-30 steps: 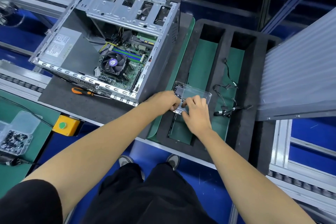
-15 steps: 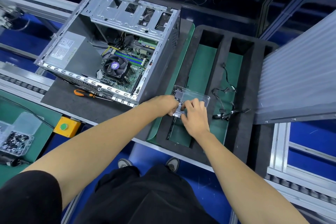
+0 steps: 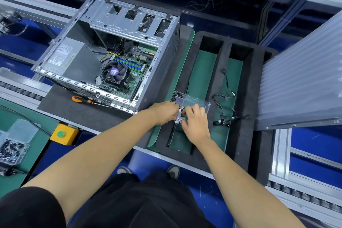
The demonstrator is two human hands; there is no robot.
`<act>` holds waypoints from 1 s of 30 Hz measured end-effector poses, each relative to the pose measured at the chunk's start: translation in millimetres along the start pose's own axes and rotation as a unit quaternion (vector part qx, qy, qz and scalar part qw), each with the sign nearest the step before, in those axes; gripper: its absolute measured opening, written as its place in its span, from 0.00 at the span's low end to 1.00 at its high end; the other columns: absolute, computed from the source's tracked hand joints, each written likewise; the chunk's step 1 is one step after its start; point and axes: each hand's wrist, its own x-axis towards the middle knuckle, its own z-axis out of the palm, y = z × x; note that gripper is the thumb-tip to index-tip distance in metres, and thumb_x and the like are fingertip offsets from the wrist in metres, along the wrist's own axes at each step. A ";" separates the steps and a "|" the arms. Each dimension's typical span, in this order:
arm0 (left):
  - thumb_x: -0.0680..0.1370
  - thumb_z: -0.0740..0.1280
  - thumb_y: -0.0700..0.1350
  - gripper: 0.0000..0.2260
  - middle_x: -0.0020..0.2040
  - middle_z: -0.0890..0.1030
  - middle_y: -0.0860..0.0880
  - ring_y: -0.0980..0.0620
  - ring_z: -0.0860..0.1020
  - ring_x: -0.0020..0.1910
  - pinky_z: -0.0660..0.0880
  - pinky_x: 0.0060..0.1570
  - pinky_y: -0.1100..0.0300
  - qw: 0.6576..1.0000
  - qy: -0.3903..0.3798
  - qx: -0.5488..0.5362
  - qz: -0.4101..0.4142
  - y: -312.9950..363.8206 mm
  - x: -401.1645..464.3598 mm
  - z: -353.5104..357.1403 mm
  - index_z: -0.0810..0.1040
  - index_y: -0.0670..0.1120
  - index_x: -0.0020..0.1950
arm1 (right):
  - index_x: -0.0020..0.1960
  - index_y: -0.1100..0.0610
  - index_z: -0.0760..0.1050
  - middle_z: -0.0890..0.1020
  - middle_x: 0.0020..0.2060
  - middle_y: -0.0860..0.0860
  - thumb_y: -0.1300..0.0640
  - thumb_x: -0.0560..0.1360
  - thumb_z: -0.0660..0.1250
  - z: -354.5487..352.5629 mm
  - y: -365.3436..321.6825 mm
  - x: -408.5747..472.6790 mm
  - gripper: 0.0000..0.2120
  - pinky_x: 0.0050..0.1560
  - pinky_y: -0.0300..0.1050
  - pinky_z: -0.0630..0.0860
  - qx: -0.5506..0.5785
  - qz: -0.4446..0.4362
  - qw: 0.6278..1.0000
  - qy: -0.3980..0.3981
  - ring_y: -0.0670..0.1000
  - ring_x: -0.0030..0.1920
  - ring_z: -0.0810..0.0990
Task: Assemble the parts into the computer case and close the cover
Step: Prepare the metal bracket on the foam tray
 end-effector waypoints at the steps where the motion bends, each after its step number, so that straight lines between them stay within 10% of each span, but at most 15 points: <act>1: 0.82 0.63 0.44 0.04 0.48 0.76 0.52 0.49 0.74 0.51 0.70 0.47 0.56 0.999 0.011 -0.048 -0.017 -1.7 0.1 2.4 0.77 0.47 0.50 | 0.54 0.54 0.73 0.70 0.52 0.51 0.58 0.76 0.65 -0.2 0.0 0.0 0.08 0.54 0.51 0.67 0.000 0.000 1.000 -0.001 0.54 0.52 0.65; 7: 0.81 0.64 0.40 0.05 0.48 0.77 0.53 0.52 0.75 0.46 0.73 0.42 0.63 0.952 0.151 -0.251 -0.086 -4.4 5.8 1.1 0.78 0.49 0.49 | 0.55 0.54 0.73 0.70 0.52 0.51 0.60 0.77 0.64 0.3 0.4 -1.7 0.07 0.55 0.51 0.68 0.007 -0.001 1.000 0.008 0.53 0.50 0.63; 10: 0.79 0.66 0.34 0.07 0.48 0.78 0.48 0.47 0.78 0.47 0.78 0.50 0.50 0.937 0.199 -0.279 -0.072 -7.9 6.7 4.9 0.76 0.46 0.48 | 0.55 0.53 0.73 0.70 0.51 0.50 0.60 0.77 0.63 1.8 2.7 -2.8 0.08 0.55 0.51 0.68 0.018 -0.005 1.000 0.016 0.52 0.51 0.64; 19: 0.77 0.70 0.34 0.11 0.45 0.77 0.49 0.61 0.74 0.36 0.73 0.40 0.71 0.893 0.236 -0.379 -0.050 -13.5 -2.4 15.4 0.74 0.49 0.51 | 0.49 0.49 0.73 0.68 0.49 0.42 0.67 0.71 0.62 0.5 17.0 -10.9 0.14 0.56 0.47 0.67 0.116 -0.010 0.992 0.042 0.49 0.52 0.64; 30: 0.75 0.73 0.34 0.12 0.41 0.83 0.52 0.54 0.81 0.42 0.78 0.48 0.63 0.903 0.211 -0.375 -0.024 -3.0 -11.7 26.5 0.80 0.48 0.54 | 0.47 0.48 0.74 0.67 0.45 0.41 0.58 0.70 0.69 9.3 24.5 -13.4 0.08 0.52 0.42 0.58 0.126 -0.011 0.991 0.051 0.49 0.49 0.63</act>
